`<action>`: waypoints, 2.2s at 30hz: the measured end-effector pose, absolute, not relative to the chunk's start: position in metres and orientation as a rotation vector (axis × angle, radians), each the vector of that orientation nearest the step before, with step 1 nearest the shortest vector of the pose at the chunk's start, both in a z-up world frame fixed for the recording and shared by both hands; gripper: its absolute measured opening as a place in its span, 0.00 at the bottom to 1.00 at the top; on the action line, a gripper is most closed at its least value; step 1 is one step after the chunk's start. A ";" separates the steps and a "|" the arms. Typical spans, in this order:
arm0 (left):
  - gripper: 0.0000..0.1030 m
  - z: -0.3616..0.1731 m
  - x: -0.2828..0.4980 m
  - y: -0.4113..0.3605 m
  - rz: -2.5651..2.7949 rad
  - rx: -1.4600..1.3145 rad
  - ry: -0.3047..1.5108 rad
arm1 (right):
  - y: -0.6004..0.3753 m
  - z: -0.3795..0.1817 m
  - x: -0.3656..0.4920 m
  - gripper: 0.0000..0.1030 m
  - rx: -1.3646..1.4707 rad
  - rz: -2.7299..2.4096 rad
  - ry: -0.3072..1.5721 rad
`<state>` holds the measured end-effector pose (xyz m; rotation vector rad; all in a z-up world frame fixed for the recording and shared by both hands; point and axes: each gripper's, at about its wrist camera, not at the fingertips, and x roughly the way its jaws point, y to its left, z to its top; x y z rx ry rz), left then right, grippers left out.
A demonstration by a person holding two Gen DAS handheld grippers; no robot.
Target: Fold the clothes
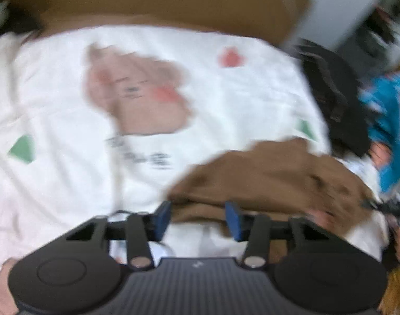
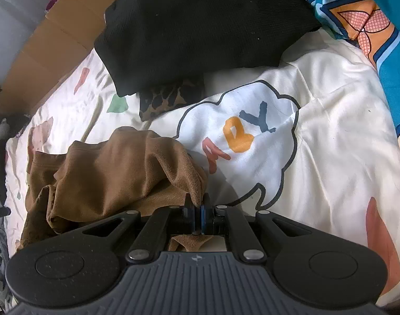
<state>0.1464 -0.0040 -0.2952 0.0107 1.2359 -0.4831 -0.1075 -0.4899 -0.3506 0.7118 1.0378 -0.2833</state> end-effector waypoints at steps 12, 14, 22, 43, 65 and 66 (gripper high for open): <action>0.18 -0.338 0.177 -0.004 -0.445 0.044 1.261 | -0.493 -0.360 -0.101 0.02 0.722 -0.293 1.080; 0.18 -0.342 0.179 -0.007 -0.449 0.048 1.255 | -0.493 -0.361 -0.100 0.02 0.720 -0.291 1.087; 0.18 -0.352 0.177 -0.013 -0.505 0.031 1.257 | -0.495 -0.367 -0.101 0.02 0.743 -0.285 1.101; 0.23 -0.354 0.170 -0.001 -0.596 -0.031 1.272 | -0.495 -0.372 -0.100 0.02 0.764 -0.269 1.132; 0.27 -0.371 0.167 -0.008 -0.632 -0.001 1.247 | -0.493 -0.377 -0.095 0.03 0.749 -0.268 1.150; 0.27 -0.370 0.165 -0.010 -0.633 0.018 1.238 | -0.492 -0.377 -0.095 0.03 0.746 -0.268 1.151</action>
